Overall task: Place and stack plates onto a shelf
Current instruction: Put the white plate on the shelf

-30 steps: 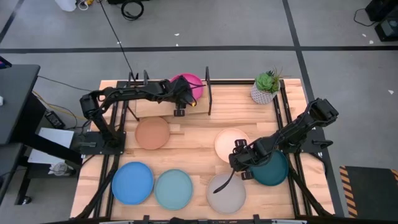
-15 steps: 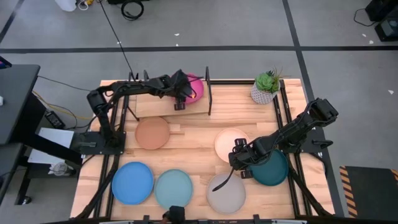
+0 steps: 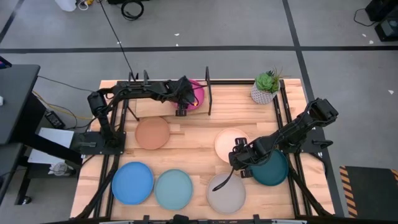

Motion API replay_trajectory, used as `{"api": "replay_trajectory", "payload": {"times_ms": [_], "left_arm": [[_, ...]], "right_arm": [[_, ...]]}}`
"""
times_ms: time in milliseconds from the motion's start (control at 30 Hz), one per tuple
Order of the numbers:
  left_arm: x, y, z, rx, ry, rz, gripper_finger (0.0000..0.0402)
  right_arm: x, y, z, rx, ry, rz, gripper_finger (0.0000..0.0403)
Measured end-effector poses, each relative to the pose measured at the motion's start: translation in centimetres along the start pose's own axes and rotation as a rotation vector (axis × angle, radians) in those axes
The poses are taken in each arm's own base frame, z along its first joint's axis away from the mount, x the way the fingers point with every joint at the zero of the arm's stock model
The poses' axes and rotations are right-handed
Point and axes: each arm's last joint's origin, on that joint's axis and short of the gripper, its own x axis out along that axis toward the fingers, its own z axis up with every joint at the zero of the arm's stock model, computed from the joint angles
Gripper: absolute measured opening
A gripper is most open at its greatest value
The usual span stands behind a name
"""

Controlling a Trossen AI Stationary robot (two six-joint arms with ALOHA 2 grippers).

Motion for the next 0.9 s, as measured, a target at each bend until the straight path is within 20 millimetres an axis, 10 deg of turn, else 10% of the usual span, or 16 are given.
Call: {"api": "replay_trajectory", "payload": {"times_ms": [600, 900], "left_arm": [[-1.4, -0.6, 0.3, 0.003, 0.0, -0.012, 0.0166], [-7.4, 0.3, 1.1, -0.006, -0.119, 0.094, 0.0166]], "right_arm": [[0.7, 0.2, -1.0, -0.016, 0.041, 0.077, 0.0051], [0.7, 0.1, -0.9, -0.043, 0.041, 0.081, 0.0013]]}}
